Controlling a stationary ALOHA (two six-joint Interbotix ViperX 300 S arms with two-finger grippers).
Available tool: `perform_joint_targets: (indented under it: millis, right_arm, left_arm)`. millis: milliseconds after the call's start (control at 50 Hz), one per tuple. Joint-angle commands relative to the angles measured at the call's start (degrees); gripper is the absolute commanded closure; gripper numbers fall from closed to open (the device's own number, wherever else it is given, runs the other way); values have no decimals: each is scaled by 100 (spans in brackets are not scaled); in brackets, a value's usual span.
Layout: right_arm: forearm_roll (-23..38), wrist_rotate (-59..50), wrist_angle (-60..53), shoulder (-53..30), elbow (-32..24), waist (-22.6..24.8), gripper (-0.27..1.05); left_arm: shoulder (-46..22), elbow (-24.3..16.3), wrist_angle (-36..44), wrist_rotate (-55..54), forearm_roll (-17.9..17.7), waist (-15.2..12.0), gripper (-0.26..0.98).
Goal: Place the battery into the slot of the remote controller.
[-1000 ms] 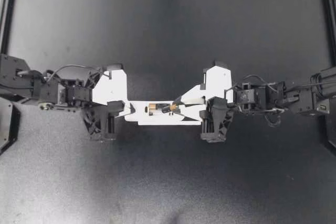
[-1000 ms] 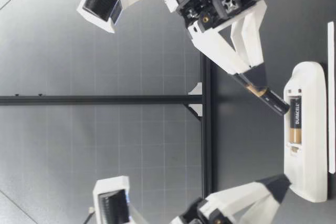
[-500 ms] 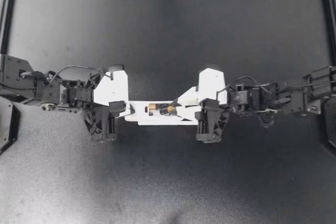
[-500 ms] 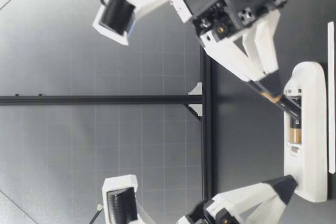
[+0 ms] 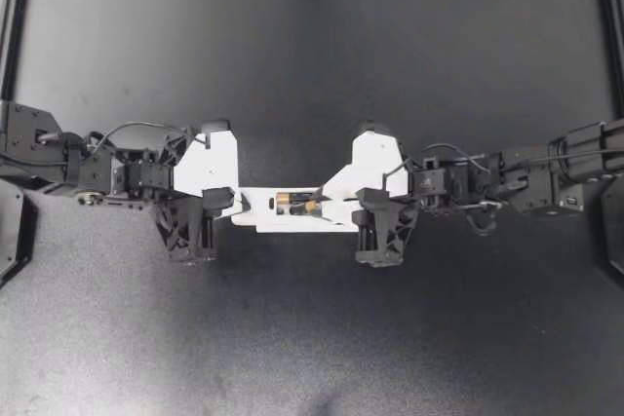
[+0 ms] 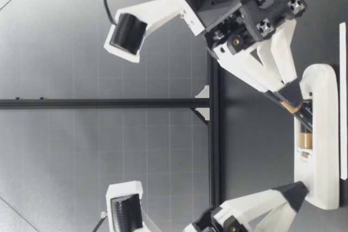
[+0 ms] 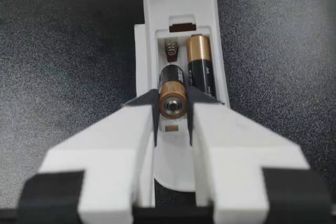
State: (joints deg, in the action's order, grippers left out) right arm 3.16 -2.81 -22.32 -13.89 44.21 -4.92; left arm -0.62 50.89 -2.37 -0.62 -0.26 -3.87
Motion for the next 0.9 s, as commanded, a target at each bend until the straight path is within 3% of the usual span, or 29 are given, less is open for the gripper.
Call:
perform_joint_targets:
  millis: [0,560,880]
  right_arm:
    - [26,9,123,53,-149,-44,79]
    - [35,0,536,79,-308,-44,76]
    - [44,-35,826,114,-475,-9,38]
  left_arm:
    - [62,-44,18,0,-9,-18,88]
    - [70,-44,26,0,-9,-18,88]
    - [70,-35,35,0,0,-18,88]
